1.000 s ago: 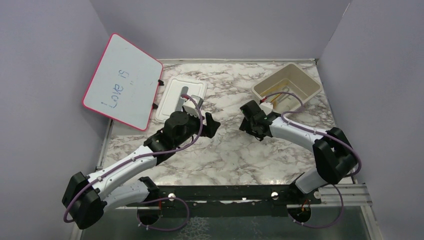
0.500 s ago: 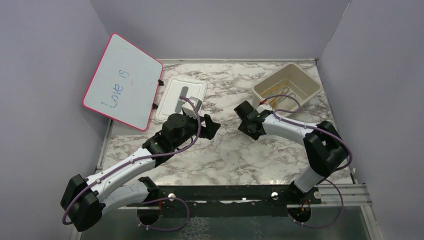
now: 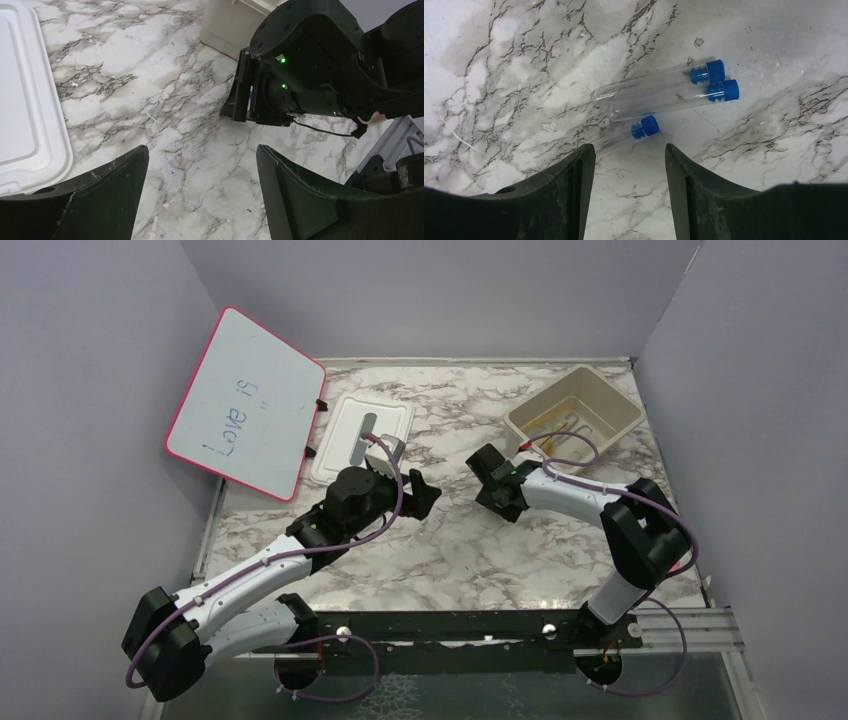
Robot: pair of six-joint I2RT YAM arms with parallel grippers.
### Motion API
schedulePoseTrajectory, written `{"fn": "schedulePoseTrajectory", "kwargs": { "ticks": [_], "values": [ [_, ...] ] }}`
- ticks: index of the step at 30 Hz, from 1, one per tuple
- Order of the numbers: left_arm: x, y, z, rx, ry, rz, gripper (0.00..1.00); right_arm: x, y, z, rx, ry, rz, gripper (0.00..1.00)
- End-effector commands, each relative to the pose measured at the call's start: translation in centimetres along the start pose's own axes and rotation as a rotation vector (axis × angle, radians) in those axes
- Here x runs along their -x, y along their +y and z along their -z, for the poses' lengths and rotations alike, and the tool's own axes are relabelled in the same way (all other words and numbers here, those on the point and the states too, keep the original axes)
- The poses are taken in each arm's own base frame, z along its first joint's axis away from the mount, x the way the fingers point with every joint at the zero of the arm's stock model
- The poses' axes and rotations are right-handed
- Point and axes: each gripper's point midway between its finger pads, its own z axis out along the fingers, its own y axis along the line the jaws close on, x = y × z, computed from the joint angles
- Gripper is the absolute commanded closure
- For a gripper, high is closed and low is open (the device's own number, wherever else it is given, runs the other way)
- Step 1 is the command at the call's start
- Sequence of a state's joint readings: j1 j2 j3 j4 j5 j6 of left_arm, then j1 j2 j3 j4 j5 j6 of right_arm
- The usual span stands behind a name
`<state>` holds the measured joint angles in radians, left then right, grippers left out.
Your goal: Organize the chemistry lab equipment
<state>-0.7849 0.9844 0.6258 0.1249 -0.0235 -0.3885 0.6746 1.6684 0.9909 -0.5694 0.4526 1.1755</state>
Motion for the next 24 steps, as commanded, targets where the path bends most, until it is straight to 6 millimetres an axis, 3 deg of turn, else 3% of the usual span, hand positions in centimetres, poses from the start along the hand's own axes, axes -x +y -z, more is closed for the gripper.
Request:
{"fn": "schedulePoseTrajectory", "kwargs": {
  "ticks": [1,8,17,24],
  "values": [
    [1.2,-0.6,0.0,-0.018,-0.02,0.007,0.19,-0.2,-0.8,-0.4,-0.035,-0.005,0.062,0.44],
    [0.9,-0.5,-0.2,-0.014,-0.01,0.007,0.19,-0.5,-1.0,0.2,-0.006,0.0,0.118,0.53],
    [0.6,-0.5,-0.3,-0.014,-0.001,0.008,0.19,-0.8,-2.1,0.3,-0.029,0.006,0.158,0.51],
    [0.6,-0.4,-0.3,-0.012,-0.002,0.008,0.19,0.4,-1.5,1.4,0.015,-0.044,0.132,0.63]
  ]
}}
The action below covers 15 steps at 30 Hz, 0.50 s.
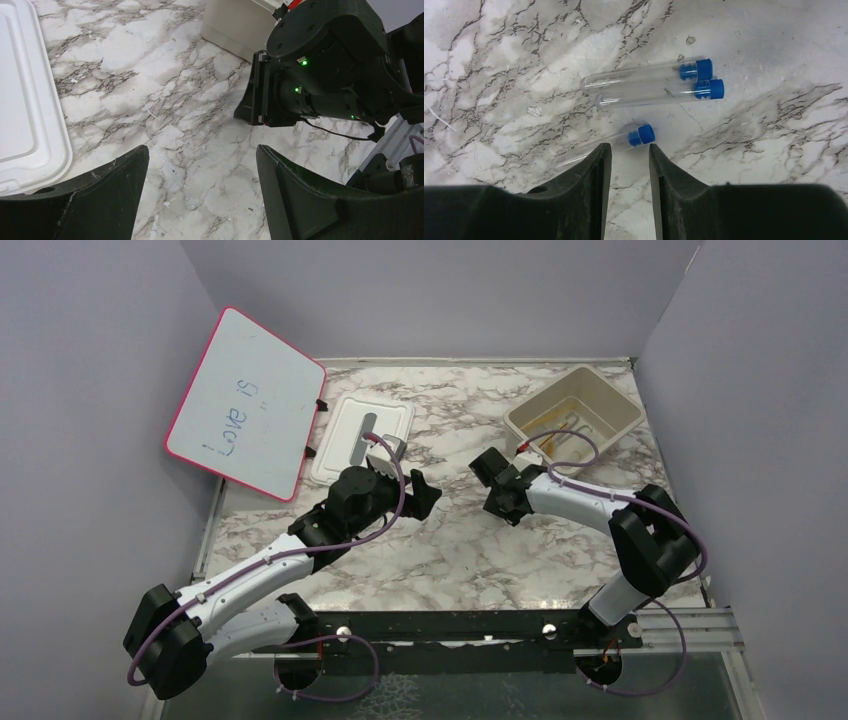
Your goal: Organize the chemistry lab equipment
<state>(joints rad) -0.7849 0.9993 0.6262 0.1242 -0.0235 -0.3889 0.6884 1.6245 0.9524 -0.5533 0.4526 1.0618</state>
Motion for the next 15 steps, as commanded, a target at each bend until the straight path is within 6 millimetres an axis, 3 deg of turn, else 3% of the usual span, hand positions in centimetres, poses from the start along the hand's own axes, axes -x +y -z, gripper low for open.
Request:
{"fn": "schedulePoseTrajectory", "kwargs": {
  "ticks": [1,7,12,15],
  "values": [
    [1.1,-0.6,0.0,-0.018,-0.016,0.009,0.19,0.9,-0.4,0.9,0.001,-0.044,0.017,0.62],
    [1.0,-0.5,0.0,-0.014,-0.015,0.011,0.19,1.3,1.7,1.3,0.095,-0.037,0.105,0.47],
    [0.7,-0.3,-0.2,0.0,-0.008,0.017,0.19,0.4,0.3,0.5,0.032,-0.021,0.066,0.4],
    [0.7,-0.3,-0.3,-0.001,-0.004,0.017,0.19,0.6,1.0,0.2,0.039,-0.027,0.035,0.39]
  ]
}}
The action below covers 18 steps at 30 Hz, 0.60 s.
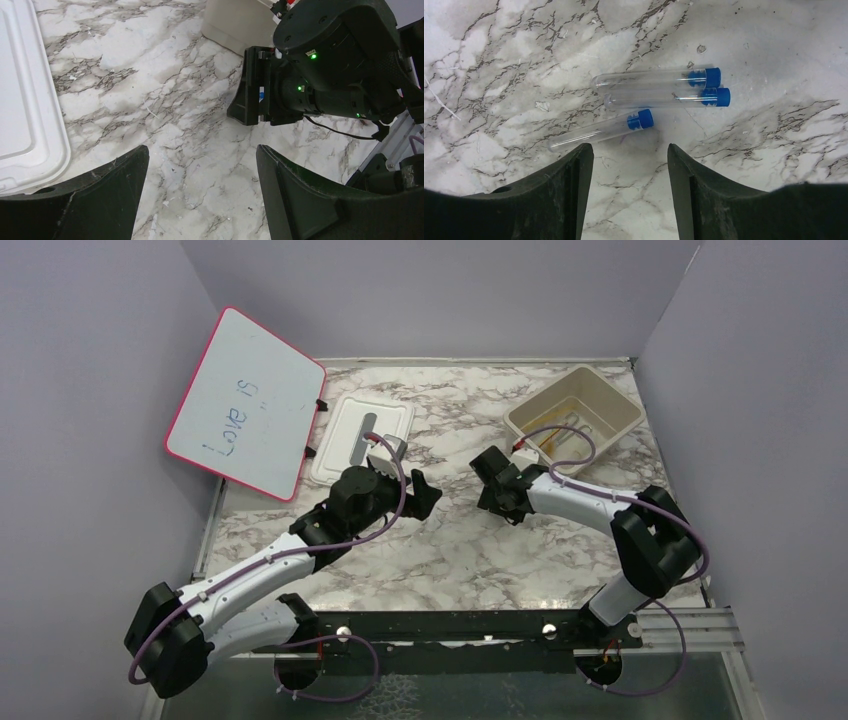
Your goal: Organize the chemistry lab equipment
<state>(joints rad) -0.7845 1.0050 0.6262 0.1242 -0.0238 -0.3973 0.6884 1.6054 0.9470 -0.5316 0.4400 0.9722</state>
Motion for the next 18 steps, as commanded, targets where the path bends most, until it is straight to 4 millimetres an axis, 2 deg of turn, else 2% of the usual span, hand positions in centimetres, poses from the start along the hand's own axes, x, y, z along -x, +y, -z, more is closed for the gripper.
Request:
{"fn": "schedulePoseTrajectory", "kwargs": {
  "ticks": [1,5,10,14,18],
  "values": [
    [0.8,-0.3,-0.2,-0.003,-0.007,0.008,0.19,0.5,1.1,-0.2,0.01,-0.022,-0.044,0.39],
    [0.8,-0.2,-0.1,0.005,-0.005,0.004,0.19,1.5,2.6,0.3,0.038,-0.043,-0.042,0.39],
    [1.0,-0.1,0.1,0.009,-0.013,0.002,0.19,2.5,2.9,0.6,0.027,-0.085,-0.078,0.39],
    [0.9,-0.1,0.0,0.011,-0.01,0.003,0.19,2.7,1.6,0.2,-0.074,-0.097,-0.121,0.4],
    [0.9,0.0,0.0,0.013,-0.007,0.003,0.19,2.0,0.4,-0.7,-0.164,-0.087,-0.117,0.4]
  ]
}}
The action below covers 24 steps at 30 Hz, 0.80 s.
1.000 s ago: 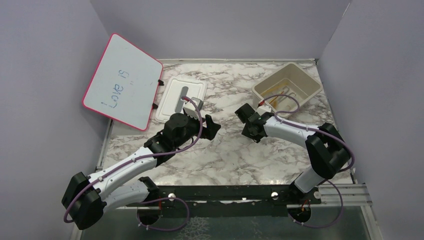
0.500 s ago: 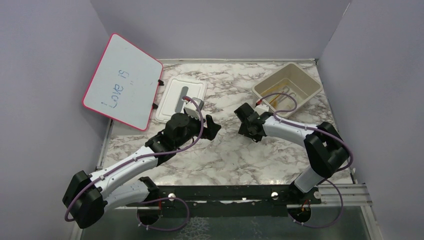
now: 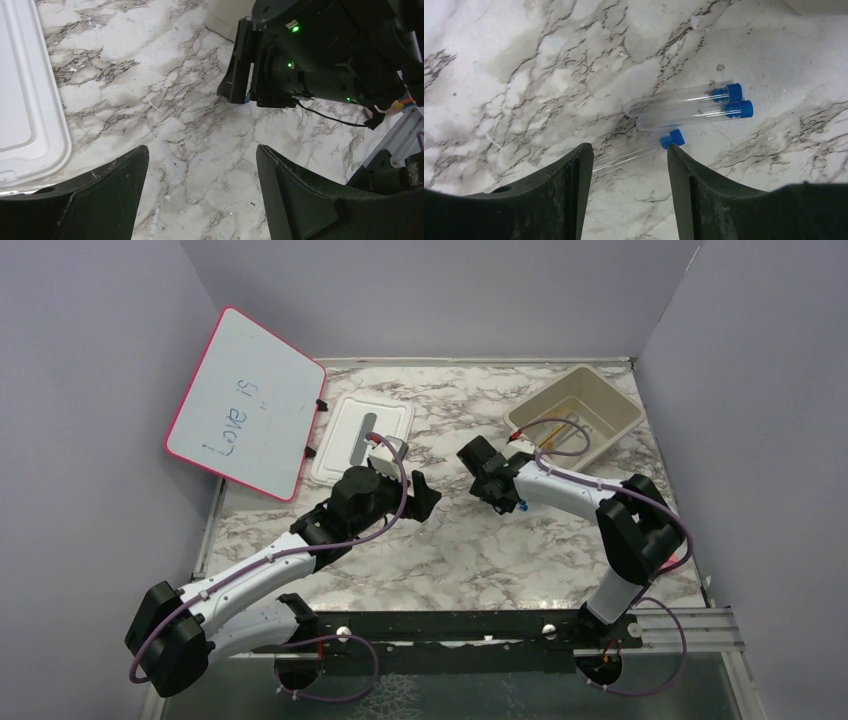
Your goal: Organize the chemistry lab equipment
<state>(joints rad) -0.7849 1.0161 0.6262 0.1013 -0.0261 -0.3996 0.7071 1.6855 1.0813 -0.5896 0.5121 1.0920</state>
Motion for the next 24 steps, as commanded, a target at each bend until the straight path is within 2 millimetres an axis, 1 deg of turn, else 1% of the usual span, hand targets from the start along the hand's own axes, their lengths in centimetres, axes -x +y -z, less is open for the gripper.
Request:
{"fn": "schedulePoseTrajectory", "kwargs": {
  "ticks": [1,6,12,16,23,24],
  "values": [
    [1.7,-0.4,0.1,-0.003,-0.039,0.001,0.19,-0.2,-2.2,-1.0,-0.142,-0.033,-0.009,0.4],
    [1.7,-0.3,0.1,0.004,-0.039,0.0,0.19,-1.1,-2.6,-1.7,-0.159,-0.013,0.01,0.4],
    [1.7,-0.2,0.2,0.007,-0.04,0.001,0.19,-2.0,-2.4,-1.7,-0.138,0.024,0.079,0.4],
    [1.6,-0.2,0.2,0.009,-0.038,0.002,0.19,-3.3,-2.7,-1.4,-0.095,0.073,0.117,0.44],
    [1.4,-0.2,0.1,0.007,-0.033,0.006,0.19,-5.1,-3.7,-1.2,-0.057,0.13,0.145,0.59],
    [1.5,-0.2,0.1,0.007,-0.034,0.007,0.19,-5.3,-3.9,-1.2,-0.055,0.138,0.148,0.6]
  ]
}}
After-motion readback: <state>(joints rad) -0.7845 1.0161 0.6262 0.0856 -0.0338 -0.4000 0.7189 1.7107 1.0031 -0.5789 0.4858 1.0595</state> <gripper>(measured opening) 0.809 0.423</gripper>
